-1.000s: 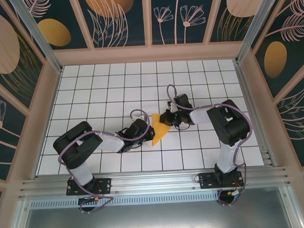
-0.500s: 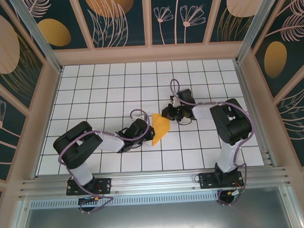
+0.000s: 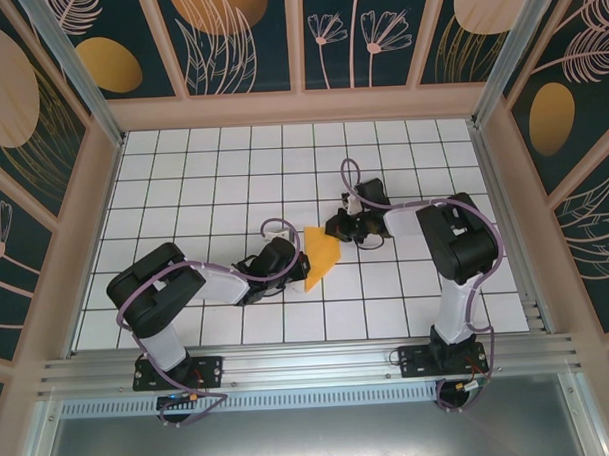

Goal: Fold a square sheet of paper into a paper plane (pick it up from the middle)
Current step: Fourth fold the wing at the center of the table.

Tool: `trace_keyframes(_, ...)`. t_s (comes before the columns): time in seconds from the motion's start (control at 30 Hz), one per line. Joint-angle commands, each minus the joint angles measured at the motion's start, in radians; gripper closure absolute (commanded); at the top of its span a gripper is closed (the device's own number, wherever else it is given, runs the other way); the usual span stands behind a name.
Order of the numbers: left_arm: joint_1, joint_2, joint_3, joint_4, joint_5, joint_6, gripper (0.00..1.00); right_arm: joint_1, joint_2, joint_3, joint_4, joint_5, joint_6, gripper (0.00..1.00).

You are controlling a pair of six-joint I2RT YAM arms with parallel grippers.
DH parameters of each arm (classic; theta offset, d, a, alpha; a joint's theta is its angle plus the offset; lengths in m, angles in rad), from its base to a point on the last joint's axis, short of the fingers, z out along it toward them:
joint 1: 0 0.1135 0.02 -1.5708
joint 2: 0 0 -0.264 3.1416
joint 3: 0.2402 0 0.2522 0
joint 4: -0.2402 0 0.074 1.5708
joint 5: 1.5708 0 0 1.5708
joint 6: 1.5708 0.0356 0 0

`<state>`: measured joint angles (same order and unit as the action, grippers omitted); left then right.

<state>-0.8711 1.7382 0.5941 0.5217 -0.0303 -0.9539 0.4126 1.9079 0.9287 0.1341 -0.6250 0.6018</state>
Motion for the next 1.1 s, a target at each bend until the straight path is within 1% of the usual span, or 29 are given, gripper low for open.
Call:
trace_keyframes(0.0, 0.006, 0.018, -0.014, -0.102, -0.025, 0.024, 1.00, -0.017, -0.031, 0.059, -0.063, 0.014, -0.046, 0.92)
trace_keyframes(0.1, 0.006, 0.018, -0.013, -0.102, -0.026, 0.021, 1.00, -0.020, -0.013, 0.075, -0.069, 0.014, -0.054, 0.91)
trace_keyframes(0.3, 0.006, 0.012, -0.010, -0.107, -0.029, 0.018, 1.00, -0.026, 0.069, 0.072, -0.066, 0.053, -0.046, 0.92)
trace_keyframes(0.47, 0.006, 0.015, -0.012, -0.108, -0.029, 0.020, 1.00, -0.035, 0.083, 0.046, -0.049, 0.080, -0.036, 0.92)
trace_keyframes(0.77, 0.006, 0.019, -0.016, -0.111, -0.029, 0.017, 1.00, -0.072, 0.042, 0.111, -0.079, 0.008, -0.065, 0.91)
trace_keyframes(1.0, 0.006, 0.032, 0.002, -0.115, -0.021, 0.012, 1.00, -0.087, 0.098, 0.103, -0.064, -0.005, -0.060, 0.91)
trace_keyframes(1.07, 0.006, 0.032, 0.005, -0.115, -0.019, 0.014, 1.00, -0.087, 0.100, 0.089, -0.060, 0.008, -0.054, 0.91)
